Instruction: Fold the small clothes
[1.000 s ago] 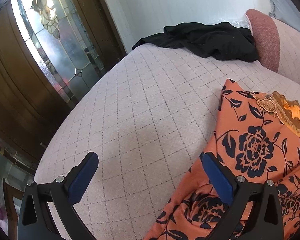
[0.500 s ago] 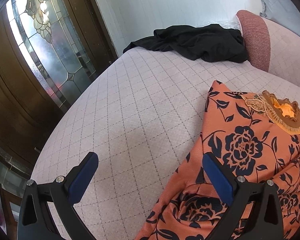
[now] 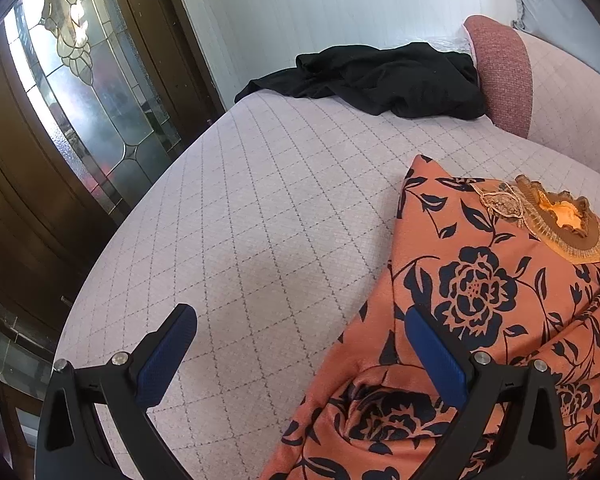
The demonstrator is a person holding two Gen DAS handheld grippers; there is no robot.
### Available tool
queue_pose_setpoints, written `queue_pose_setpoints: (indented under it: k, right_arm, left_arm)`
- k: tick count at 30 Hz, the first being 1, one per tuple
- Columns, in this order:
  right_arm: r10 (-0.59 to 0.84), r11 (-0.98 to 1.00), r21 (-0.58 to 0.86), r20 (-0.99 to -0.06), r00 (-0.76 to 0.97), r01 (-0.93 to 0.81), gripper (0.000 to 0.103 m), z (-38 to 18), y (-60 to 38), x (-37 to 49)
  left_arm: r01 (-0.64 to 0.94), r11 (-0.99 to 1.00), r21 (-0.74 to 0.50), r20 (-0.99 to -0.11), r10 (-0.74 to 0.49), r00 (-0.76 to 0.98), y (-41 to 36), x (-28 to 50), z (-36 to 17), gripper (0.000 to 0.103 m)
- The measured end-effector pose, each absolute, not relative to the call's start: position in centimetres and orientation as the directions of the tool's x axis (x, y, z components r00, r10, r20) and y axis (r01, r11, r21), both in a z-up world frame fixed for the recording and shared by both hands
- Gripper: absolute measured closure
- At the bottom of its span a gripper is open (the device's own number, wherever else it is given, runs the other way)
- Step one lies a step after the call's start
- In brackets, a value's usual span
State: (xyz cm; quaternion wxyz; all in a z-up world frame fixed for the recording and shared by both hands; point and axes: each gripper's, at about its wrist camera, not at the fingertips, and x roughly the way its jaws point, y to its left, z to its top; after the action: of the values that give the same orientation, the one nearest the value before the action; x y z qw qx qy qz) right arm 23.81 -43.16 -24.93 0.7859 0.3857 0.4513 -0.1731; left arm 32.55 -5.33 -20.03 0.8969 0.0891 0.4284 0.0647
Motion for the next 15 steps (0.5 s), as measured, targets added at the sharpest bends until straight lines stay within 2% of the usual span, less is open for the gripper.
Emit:
queue_pose_setpoints:
  k: [4, 8, 11, 15]
  right_arm:
    - [0.054, 0.693, 0.463, -0.798, 0.6, 0.553, 0.091, -20.6, -42.0, 25.1]
    - [0.064, 0.746, 0.517, -0.683, 0.728, 0.42, 0.092, -14.1, -40.4, 25.8]
    - [0.088, 0.78, 0.566, -0.52, 0.85, 0.266, 0.092, -9.2, -39.5, 25.2]
    - [0.148, 0.804, 0.595, -0.218, 0.965, 0.011, 0.091, -7.0, -39.7, 21.7]
  left_arm:
    - [-0.05, 0.977, 0.207, -0.758, 0.193, 0.623, -4.9, 32.5, -19.9, 0.0]
    - [-0.074, 0.978, 0.193, -0.755, 0.196, 0.625, -4.4, 32.6, -19.7, 0.0]
    - [-0.088, 0.978, 0.187, -0.747, 0.2, 0.634, -4.1, 32.4, -19.4, 0.0]
    - [-0.104, 0.978, 0.181, -0.743, 0.205, 0.637, -3.8, 32.5, -19.3, 0.0]
